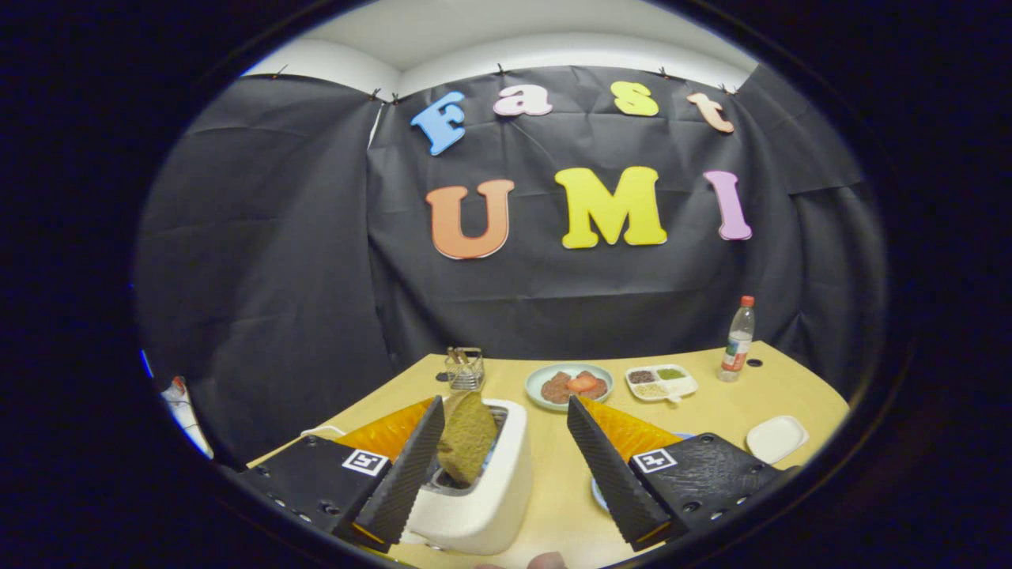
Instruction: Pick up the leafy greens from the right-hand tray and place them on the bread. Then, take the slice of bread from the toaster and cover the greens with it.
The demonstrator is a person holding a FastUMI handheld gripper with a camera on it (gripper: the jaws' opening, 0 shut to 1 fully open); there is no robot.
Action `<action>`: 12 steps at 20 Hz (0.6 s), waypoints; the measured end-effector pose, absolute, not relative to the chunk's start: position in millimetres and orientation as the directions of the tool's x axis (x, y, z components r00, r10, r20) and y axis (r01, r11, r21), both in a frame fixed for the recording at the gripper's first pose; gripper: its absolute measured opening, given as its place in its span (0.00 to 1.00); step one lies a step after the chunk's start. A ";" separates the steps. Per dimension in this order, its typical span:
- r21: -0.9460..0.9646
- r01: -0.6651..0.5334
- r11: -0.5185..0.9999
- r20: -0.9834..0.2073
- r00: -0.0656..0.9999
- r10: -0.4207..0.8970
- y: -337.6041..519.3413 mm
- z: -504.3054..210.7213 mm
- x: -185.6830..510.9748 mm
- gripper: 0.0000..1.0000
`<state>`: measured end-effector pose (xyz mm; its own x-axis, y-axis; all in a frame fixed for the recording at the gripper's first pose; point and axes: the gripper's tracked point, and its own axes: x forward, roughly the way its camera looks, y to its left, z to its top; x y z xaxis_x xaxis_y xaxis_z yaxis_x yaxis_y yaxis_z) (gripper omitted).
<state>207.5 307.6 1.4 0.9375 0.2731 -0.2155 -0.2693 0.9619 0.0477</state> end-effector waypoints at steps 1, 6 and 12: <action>0.038 -0.272 0.962 -0.222 0.936 0.274 318.0 -1.7 208.0 0.96; -0.007 -0.228 0.974 -0.280 0.935 0.217 335.6 -27.5 223.9 0.95; 0.013 -0.203 0.979 -0.386 0.902 0.193 341.5 -51.0 243.3 0.62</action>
